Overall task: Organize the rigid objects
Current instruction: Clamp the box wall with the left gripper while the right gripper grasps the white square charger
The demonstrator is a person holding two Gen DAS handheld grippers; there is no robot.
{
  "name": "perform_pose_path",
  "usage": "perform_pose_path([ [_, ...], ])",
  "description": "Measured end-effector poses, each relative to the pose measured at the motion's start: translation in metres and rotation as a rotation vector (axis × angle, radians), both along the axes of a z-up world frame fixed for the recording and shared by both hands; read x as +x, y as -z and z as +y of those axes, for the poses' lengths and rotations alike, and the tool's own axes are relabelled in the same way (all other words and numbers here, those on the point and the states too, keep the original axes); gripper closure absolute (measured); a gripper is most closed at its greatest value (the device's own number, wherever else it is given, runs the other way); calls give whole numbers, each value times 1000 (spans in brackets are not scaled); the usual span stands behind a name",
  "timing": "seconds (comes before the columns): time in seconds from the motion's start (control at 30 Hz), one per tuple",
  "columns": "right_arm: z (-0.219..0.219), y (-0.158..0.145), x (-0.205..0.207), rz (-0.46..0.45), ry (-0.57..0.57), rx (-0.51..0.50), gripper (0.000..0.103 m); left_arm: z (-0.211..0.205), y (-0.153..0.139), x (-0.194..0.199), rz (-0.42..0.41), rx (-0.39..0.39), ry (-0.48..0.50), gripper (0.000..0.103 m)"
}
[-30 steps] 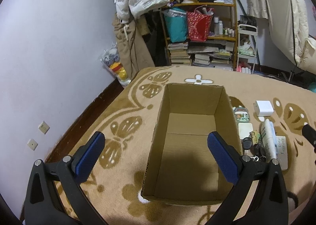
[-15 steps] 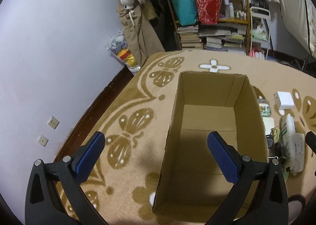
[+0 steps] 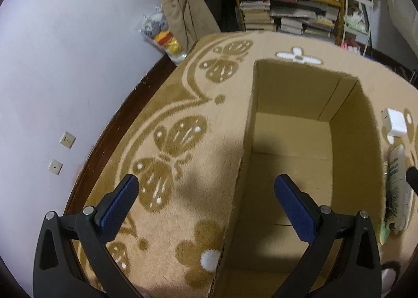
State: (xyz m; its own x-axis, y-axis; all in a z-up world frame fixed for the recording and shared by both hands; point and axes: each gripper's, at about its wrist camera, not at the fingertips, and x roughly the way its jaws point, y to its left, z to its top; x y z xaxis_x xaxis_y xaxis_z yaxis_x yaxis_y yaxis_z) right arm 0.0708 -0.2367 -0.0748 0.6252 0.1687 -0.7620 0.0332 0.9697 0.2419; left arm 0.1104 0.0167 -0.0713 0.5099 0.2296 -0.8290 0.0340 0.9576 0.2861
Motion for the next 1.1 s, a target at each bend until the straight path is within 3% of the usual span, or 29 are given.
perform_pose_path([
  [0.1,3,10,15,29,-10,14,5,2,8,7,25,-1,-6,0],
  [0.33,9,34,46,114,-15,29,5,5,21,19,79,18,-19,1],
  [0.63,11,55,60,177,-22,40,5,4,48,25,216,17,4,30],
  [0.8,14,58,63,191,-24,36,5,3,57,23,265,-7,25,59],
  [0.97,17,63,67,217,-35,33,19,-4,55,18,269,-44,64,83],
  [1.1,23,66,68,225,-34,4,26,-7,57,16,277,-54,78,91],
])
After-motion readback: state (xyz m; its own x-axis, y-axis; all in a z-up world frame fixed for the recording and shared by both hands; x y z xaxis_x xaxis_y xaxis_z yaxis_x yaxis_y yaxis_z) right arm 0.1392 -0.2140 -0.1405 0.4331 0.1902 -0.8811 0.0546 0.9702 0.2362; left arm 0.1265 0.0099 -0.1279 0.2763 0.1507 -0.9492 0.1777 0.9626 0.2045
